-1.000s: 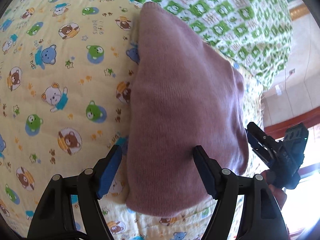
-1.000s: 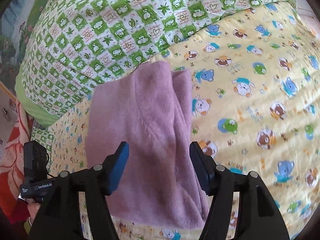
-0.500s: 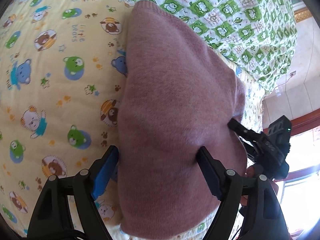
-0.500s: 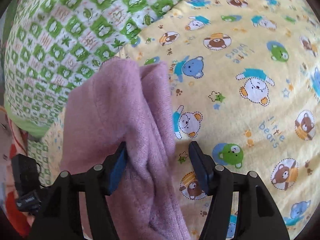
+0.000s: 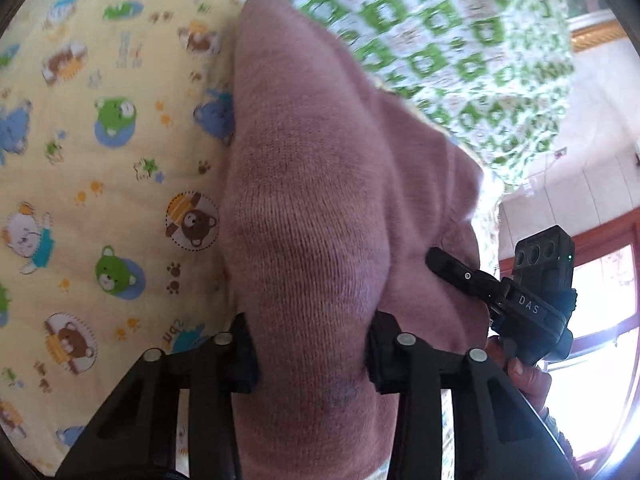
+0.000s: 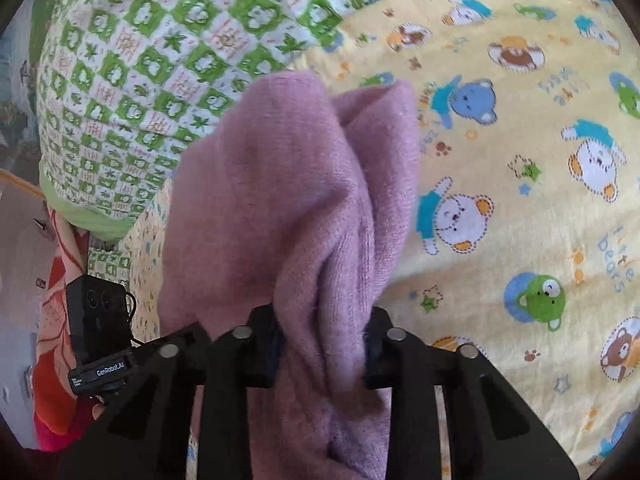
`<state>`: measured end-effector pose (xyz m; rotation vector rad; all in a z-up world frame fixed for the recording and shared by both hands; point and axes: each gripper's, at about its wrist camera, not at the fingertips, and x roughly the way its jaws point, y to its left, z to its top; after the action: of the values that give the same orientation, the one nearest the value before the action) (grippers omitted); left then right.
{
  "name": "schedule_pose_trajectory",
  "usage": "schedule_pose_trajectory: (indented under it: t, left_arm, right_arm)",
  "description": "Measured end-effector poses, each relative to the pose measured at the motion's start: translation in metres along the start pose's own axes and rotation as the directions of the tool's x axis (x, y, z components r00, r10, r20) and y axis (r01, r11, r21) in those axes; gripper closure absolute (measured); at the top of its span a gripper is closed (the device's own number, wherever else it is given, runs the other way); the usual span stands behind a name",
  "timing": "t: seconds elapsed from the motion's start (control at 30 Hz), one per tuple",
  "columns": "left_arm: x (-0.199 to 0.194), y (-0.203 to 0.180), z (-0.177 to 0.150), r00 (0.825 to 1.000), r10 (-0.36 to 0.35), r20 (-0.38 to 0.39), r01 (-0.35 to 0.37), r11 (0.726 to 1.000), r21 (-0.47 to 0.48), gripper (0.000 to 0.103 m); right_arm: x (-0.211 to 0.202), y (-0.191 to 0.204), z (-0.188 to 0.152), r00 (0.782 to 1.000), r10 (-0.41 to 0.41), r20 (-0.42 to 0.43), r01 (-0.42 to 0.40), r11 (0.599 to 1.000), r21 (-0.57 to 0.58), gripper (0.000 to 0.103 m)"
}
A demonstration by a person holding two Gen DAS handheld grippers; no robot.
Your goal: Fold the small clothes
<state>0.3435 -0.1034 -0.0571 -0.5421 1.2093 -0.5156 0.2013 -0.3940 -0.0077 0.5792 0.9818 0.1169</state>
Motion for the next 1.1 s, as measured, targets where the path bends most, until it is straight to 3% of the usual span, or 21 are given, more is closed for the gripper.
schedule_pose_trajectory:
  t: [0.17,0.33,0.63,0.77,0.93,1.1]
  left_arm:
    - [-0.045,-0.009,-0.009,0.997,-0.008,0.071,0.006,0.999,0.032,0.067]
    - [-0.110,0.012,-0.031,0.988,0.026,0.149,-0.029,0.999,0.022,0.067]
    - [-0.198,0.081,-0.082,0.964,0.136,0.230,-0.124,0.990,-0.069,0.067]
    - [-0.194,0.118,-0.096,0.970,0.155,0.186,-0.132,0.983,-0.127,0.066]
    - [-0.170,0.148,-0.107,0.973,0.185,0.138,-0.165,0.976,-0.142,0.058]
    - [-0.175,0.142,-0.109,0.967,0.213,0.142,-0.198,0.974,-0.112,0.050]
  right_arm:
    - [-0.016,0.031,-0.009,0.997,0.066,0.044,-0.066,0.998,-0.010,0.077]
    - [-0.013,0.081,-0.028,0.986,0.163,0.045,-0.160,0.986,-0.054,0.077]
    - [0.048,0.168,-0.068,0.953,0.294,-0.073,-0.301,0.947,-0.115,0.077]
    - [0.081,0.177,-0.087,0.952,0.267,-0.146,-0.285,0.951,-0.117,0.077]
    - [0.121,0.159,-0.100,0.969,0.142,-0.201,-0.166,0.980,-0.110,0.075]
    - [0.121,0.151,-0.097,0.974,0.122,-0.191,-0.137,0.989,-0.063,0.059]
